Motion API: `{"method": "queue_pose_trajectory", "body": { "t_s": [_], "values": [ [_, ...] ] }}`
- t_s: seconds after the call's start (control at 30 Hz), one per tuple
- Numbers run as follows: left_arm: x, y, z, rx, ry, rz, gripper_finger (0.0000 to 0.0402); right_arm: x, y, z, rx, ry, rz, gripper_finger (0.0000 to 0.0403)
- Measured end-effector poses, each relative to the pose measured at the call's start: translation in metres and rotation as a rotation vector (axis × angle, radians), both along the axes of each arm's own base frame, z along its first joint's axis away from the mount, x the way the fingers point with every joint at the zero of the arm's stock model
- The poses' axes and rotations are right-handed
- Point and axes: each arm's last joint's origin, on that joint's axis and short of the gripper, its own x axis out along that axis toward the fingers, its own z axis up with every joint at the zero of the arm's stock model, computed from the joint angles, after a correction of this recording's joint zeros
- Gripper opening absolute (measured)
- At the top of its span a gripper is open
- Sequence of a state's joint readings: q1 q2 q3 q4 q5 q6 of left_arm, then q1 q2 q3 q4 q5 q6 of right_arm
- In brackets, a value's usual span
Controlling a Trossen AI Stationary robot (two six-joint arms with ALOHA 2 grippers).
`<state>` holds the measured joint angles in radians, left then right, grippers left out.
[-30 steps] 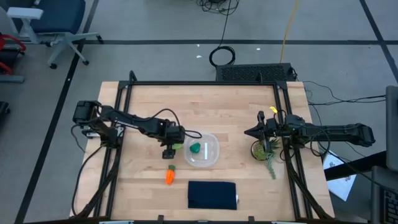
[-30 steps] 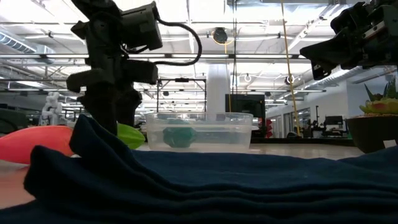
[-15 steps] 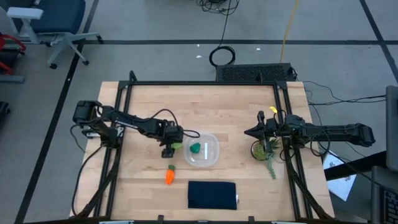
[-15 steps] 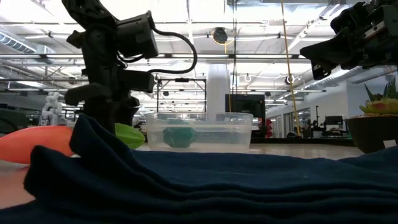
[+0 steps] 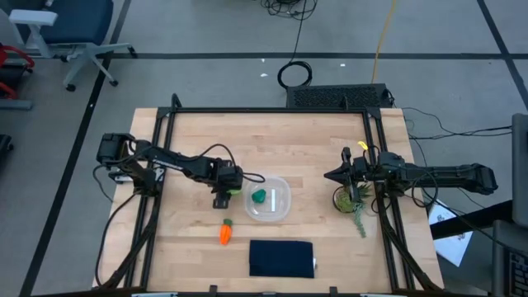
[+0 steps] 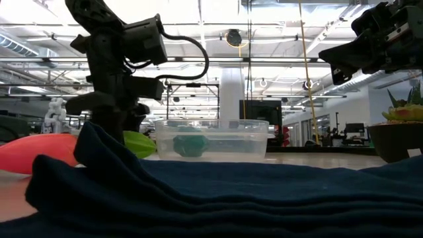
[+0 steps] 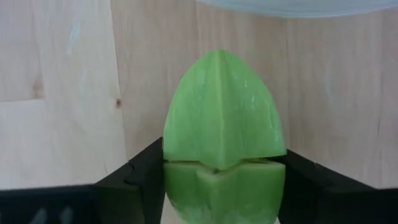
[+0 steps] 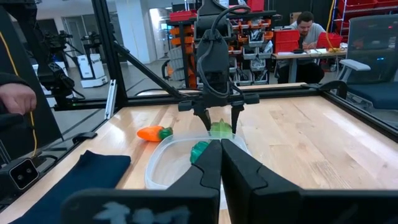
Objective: Pick and placing Produce into tupperware
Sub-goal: Put the green starfruit into the bin
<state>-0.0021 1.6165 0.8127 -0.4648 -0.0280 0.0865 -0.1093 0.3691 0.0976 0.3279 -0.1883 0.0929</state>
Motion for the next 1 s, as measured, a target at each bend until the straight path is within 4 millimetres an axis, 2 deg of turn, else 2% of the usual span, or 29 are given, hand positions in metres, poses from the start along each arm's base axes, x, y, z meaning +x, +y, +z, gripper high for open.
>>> {"method": "queue_pose_trajectory", "body": {
  "t_s": [0.07, 0.2, 0.4, 0.7, 0.9, 1.0],
  "values": [
    [0.000, 0.000, 0.000, 0.003, 0.001, -0.009, 0.0201, 0.000, 0.000, 0.000, 0.000, 0.000, 0.000, 0.0000],
    [0.000, 0.000, 0.000, 0.004, 0.001, -0.012, 0.0202, 0.000, 0.000, 0.000, 0.000, 0.000, 0.000, 0.0000],
    [0.001, 0.000, 0.003, 0.004, 0.003, -0.014, 0.0233, 0.000, 0.000, 0.000, 0.000, 0.000, 0.000, 0.0000],
    [0.011, 0.001, 0.018, 0.033, -0.005, -0.033, 0.0202, 0.000, 0.000, 0.000, 0.000, 0.000, 0.000, 0.0000],
    [0.014, 0.002, 0.029, 0.057, 0.026, -0.034, 0.0228, 0.000, 0.000, 0.000, 0.000, 0.000, 0.000, 0.0000],
    [0.016, 0.002, 0.034, 0.067, 0.030, -0.039, 0.0228, 0.000, 0.000, 0.000, 0.000, -0.001, 0.000, 0.0000]
  ]
}}
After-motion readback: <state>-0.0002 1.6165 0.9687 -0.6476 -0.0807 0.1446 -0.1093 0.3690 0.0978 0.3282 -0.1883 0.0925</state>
